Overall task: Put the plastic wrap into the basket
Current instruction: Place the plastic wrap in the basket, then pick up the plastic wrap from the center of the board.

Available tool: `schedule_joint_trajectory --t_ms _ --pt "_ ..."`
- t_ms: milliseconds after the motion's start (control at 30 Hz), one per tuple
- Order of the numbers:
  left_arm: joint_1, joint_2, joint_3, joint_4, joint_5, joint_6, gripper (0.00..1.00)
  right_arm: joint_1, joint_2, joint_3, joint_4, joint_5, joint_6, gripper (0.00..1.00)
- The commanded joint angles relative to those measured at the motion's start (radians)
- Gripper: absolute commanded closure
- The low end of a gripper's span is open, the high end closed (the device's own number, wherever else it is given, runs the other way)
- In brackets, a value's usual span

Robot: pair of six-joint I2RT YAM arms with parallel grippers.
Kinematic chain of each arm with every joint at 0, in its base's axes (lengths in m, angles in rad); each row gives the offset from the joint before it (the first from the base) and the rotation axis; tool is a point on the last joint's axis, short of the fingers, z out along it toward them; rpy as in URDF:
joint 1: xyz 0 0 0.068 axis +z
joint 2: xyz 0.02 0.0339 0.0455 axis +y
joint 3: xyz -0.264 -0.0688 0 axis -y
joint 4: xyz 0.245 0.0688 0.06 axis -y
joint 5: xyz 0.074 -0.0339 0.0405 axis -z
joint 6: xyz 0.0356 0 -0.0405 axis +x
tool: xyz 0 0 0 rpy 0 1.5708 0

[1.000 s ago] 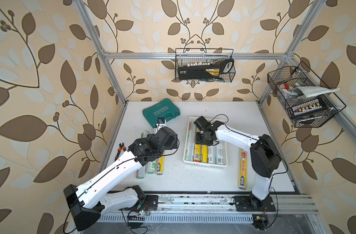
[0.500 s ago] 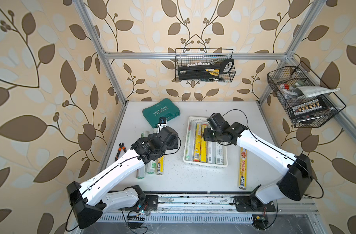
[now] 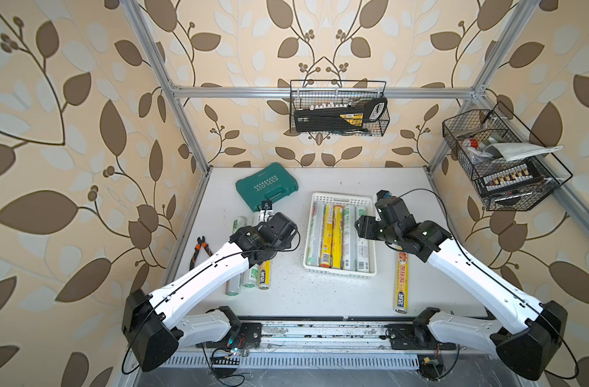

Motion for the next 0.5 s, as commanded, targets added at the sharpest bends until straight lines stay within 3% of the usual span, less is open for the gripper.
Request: schedule_joint_trajectory --t_ms 0,167,467 --pt "0.047 0.004 -0.046 0.047 0.041 -0.038 0.01 -0.032 0.012 -0.027 -0.005 -0.010 -0.040 0.31" --pt "0.111 0.040 -0.107 0.104 0.117 -0.055 0.01 -0.088 0.011 -0.057 -0.010 -0.034 -0.070 0.30" --pt "0.138 0.185 -0.148 0.183 0.164 -0.090 0.01 -0.186 -0.023 -0.114 -0.005 -0.090 -0.117 0.31"
